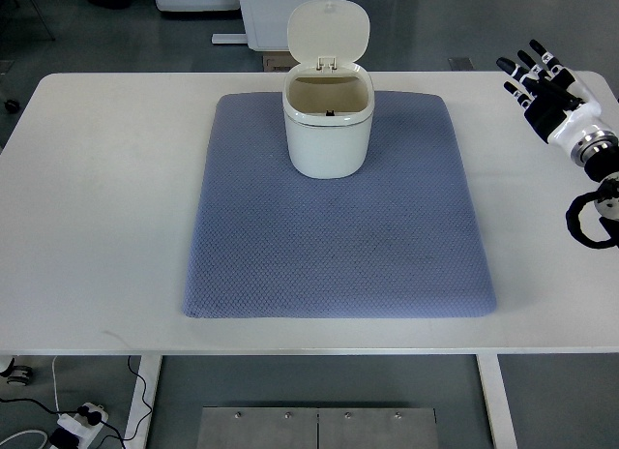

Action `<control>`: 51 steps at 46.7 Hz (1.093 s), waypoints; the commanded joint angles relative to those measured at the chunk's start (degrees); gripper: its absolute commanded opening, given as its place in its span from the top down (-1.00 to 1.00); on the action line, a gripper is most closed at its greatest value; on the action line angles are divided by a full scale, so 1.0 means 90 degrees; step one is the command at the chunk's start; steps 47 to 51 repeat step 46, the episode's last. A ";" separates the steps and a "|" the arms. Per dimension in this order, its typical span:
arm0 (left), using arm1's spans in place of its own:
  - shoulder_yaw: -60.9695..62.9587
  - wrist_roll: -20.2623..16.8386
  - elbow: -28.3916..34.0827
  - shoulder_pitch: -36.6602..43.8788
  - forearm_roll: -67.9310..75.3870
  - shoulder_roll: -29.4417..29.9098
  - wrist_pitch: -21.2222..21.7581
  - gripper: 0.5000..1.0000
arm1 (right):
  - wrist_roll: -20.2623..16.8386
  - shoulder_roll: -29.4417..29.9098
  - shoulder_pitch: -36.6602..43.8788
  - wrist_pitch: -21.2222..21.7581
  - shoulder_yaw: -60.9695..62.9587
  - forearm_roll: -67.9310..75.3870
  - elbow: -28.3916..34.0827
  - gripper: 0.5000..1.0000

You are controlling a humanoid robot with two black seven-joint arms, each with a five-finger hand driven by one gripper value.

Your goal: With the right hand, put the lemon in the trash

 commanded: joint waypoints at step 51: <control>0.0000 0.0000 0.0002 -0.0009 -0.0004 0.0000 0.0000 -1.00 | 0.0936 0.1378 -0.1454 0.0000 0.1495 -0.1314 0.0085 -1.00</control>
